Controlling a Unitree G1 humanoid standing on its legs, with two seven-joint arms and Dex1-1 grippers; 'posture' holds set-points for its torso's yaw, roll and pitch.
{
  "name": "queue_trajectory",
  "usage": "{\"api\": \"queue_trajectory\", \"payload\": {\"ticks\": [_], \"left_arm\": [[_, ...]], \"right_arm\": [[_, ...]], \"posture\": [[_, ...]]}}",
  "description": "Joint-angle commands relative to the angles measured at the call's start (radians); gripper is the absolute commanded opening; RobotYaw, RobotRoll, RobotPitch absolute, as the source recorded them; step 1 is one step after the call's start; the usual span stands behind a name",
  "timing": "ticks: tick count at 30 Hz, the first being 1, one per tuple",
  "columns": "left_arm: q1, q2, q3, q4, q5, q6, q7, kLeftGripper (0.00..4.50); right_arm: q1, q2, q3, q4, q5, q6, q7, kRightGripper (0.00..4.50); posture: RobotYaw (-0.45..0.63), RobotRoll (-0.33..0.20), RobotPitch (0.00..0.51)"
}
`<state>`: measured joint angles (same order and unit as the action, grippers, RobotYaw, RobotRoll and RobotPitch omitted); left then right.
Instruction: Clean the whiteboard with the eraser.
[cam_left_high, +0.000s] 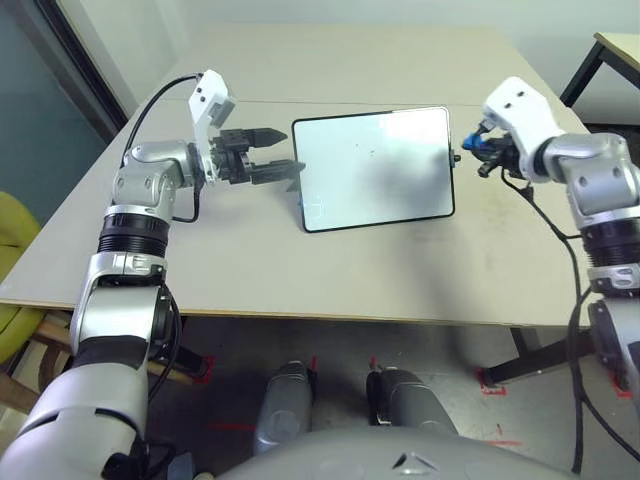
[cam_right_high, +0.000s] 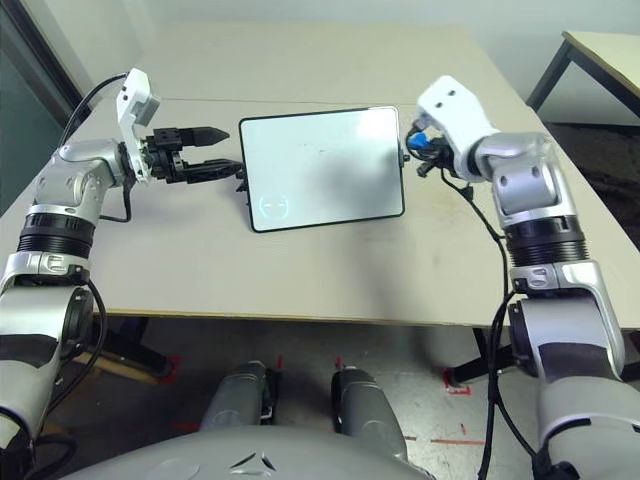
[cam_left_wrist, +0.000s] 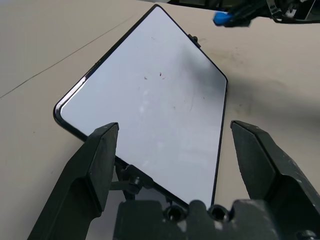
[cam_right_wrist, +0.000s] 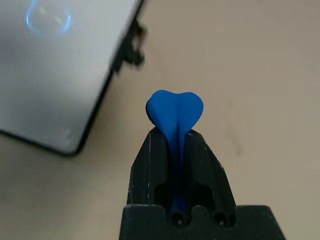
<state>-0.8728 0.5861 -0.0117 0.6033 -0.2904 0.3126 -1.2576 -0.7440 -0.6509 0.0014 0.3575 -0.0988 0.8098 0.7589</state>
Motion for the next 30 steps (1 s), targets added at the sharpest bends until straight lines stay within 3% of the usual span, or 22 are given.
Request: {"api": "queue_trajectory", "payload": {"ticks": [1,18,25,30], "left_arm": [[-0.001,-0.002,-0.005,-0.003,0.008,0.002,-0.004,4.5],[0.003,0.003,-0.001,-0.014,0.006,0.009,0.001,4.5],[0.008,0.007,0.001,-0.017,0.005,0.01,0.001,4.5],[0.011,0.031,0.009,-0.016,0.009,0.007,0.003,4.5]], "right_arm": [[0.004,0.028,-0.079,0.07,0.062,0.084,-0.06,0.22],[-0.045,0.116,-0.1,0.312,0.11,0.115,-0.261,0.22],[-0.062,0.099,-0.106,0.296,0.139,0.136,-0.26,2.75],[-0.065,0.031,-0.124,0.215,0.189,0.142,-0.189,4.47]], "posture": [[0.16,0.0,0.042],[0.18,0.0,0.04],[0.18,0.0,0.039],[0.18,0.0,0.042]]}}
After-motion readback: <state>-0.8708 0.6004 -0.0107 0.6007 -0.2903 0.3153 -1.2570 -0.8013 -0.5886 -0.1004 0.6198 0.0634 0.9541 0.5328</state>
